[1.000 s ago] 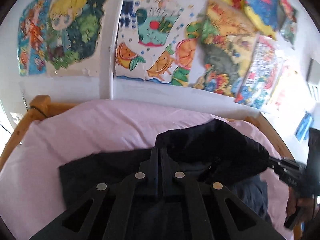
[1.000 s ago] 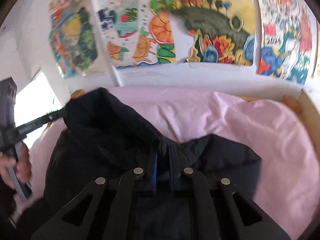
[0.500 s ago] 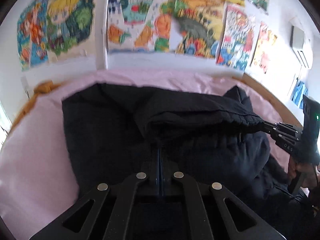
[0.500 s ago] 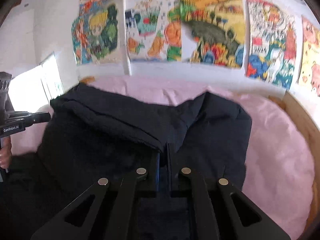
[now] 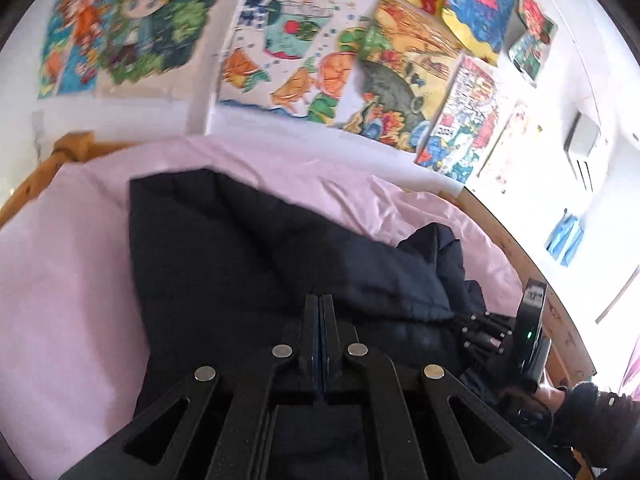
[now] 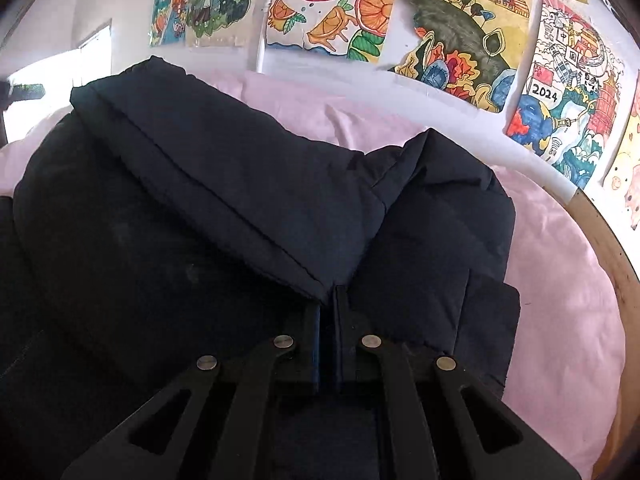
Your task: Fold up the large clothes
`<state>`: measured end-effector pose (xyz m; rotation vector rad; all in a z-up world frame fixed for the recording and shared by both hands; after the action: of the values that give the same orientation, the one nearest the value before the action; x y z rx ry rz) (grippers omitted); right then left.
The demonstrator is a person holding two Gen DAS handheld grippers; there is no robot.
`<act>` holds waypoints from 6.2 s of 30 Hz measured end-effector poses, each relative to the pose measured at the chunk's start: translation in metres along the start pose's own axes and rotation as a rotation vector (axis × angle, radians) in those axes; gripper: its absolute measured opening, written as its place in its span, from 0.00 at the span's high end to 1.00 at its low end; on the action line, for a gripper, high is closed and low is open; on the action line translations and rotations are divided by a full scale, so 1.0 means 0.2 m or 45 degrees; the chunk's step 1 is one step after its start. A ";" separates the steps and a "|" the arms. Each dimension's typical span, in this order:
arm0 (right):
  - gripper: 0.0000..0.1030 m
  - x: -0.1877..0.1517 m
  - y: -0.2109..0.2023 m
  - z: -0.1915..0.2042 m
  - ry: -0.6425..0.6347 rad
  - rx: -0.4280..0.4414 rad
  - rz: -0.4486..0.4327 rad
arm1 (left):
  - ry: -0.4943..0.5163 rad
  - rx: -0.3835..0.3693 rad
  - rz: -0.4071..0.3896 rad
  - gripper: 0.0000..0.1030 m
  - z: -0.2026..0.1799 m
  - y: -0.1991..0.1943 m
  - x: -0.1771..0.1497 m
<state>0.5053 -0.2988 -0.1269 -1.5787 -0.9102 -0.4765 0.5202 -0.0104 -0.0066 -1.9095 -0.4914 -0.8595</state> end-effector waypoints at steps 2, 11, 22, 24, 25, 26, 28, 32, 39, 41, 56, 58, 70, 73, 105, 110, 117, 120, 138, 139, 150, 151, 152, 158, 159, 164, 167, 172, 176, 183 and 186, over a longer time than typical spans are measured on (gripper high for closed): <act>0.95 -0.01 0.01 0.00 0.000 0.001 -0.003 | 0.076 -0.012 0.020 0.98 -0.09 0.10 0.09; 0.95 -0.01 0.00 0.00 0.013 0.021 -0.013 | 0.006 0.124 0.282 0.97 -0.03 0.59 0.02; 0.86 0.16 -0.25 -0.11 0.197 0.141 -0.217 | -0.108 0.092 0.296 0.97 0.08 0.67 -0.16; 0.84 0.21 -0.26 -0.10 0.203 0.147 -0.249 | -0.113 0.088 0.286 0.97 0.09 0.67 -0.16; 0.84 0.25 -0.26 -0.09 0.197 0.158 -0.266 | -0.113 0.088 0.284 0.97 0.09 0.67 -0.16; 0.84 0.28 -0.26 -0.09 0.196 0.161 -0.287 | -0.111 0.089 0.282 0.97 0.09 0.67 -0.17; 0.84 0.35 -0.22 -0.05 0.149 0.148 -0.289 | -0.109 0.092 0.279 0.97 0.08 0.67 -0.17; 0.84 0.39 0.02 0.09 -0.038 0.126 -0.068 | -0.102 0.095 0.275 0.97 0.08 0.67 -0.17; 0.85 0.30 0.27 0.09 -0.019 0.142 0.028 | -0.073 0.116 0.301 0.96 0.09 0.73 -0.19; 0.85 0.26 0.30 0.10 -0.008 0.140 0.025 | -0.061 0.113 0.299 0.96 0.10 0.75 -0.21; 0.69 0.21 0.15 0.08 0.026 0.101 -0.099 | -0.062 -0.045 0.153 0.89 0.09 0.64 -0.19; 0.43 0.19 0.07 0.04 0.051 0.135 -0.139 | -0.043 -0.034 0.148 0.88 0.08 0.62 -0.18; 0.34 0.07 0.16 -0.05 0.128 0.193 -0.013 | 0.044 0.004 0.175 0.80 0.06 0.64 -0.20; 0.30 0.08 0.13 -0.08 0.168 0.234 -0.019 | 0.071 -0.045 0.177 0.41 0.01 0.60 -0.19; 0.02 0.06 -1.58 0.06 -0.116 0.191 -0.125 | 0.246 0.150 -0.130 0.00 -0.73 -0.95 -0.37; 0.02 -0.06 -1.88 0.12 -0.067 0.189 -0.158 | 0.258 0.190 -0.078 0.00 -0.80 -1.09 -0.54; 0.02 -0.26 -1.97 0.22 -0.147 0.230 -0.055 | 0.276 0.235 0.065 0.00 -0.78 -1.20 -0.83; 0.02 -0.37 -1.92 0.30 -0.235 0.271 0.060 | 0.328 0.275 0.107 0.00 -0.76 -1.22 -0.95; 0.02 -0.86 -1.61 0.62 -0.853 0.132 0.362 | 0.477 0.339 0.216 0.00 -0.73 -1.01 -1.33; 0.02 -0.86 -1.60 0.63 -0.885 0.112 0.351 | 0.525 0.336 0.231 0.00 -0.76 -1.00 -1.35; 0.03 -0.98 -1.62 0.81 -1.373 -0.225 0.130 | 0.811 0.340 0.351 0.00 -0.93 -0.91 -1.51; 0.03 -0.99 -1.63 0.84 -1.410 -0.252 0.125 | 0.821 0.344 0.358 0.00 -0.93 -0.91 -1.52; 0.03 -1.01 -1.63 0.86 -1.445 -0.272 0.119 | 0.828 0.347 0.363 0.00 -0.93 -0.91 -1.52; 0.46 -0.99 -1.62 0.89 -1.446 -0.330 0.160 | 0.825 0.344 0.366 0.00 -0.93 -0.92 -1.52; 0.51 -0.98 -1.63 0.89 -1.428 -0.331 0.155 | 0.825 0.345 0.367 0.00 -0.93 -0.92 -1.52; 0.74 -0.83 -1.66 0.79 -1.238 -0.242 0.131 | 0.837 0.331 0.361 0.00 -0.93 -0.92 -1.52; 0.81 -0.68 -1.67 0.66 -0.982 -0.124 0.143 | 0.855 0.342 0.358 0.00 -0.94 -0.91 -1.53; 0.83 -0.52 -1.71 0.47 -0.588 0.029 0.123 | 0.843 0.425 0.357 0.00 -0.92 -0.89 -1.52; 0.84 -0.55 -1.73 0.43 -0.523 0.039 0.104 | 0.757 0.603 0.321 0.00 -0.83 -0.89 -1.47; 0.84 -0.50 -1.70 0.33 -0.452 0.028 0.078 | 0.646 0.819 0.131 0.05 -0.74 -0.99 -1.37; 0.84 -0.47 -1.75 0.29 -0.389 0.016 0.051 | 0.639 0.899 0.056 0.11 -0.71 -1.03 -1.34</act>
<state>0.1677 -0.2694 0.0136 -1.6828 -1.1065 -0.2025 0.1552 -0.0349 -0.0381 -1.0140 -0.3719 -0.9378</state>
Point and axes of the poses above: each gripper's, at about its wrist camera, not at the fingertips, and y roughly the way its jaws point, z to its left, x to its top, the point moved 2 cm from there along y, roughly the way its jaws point
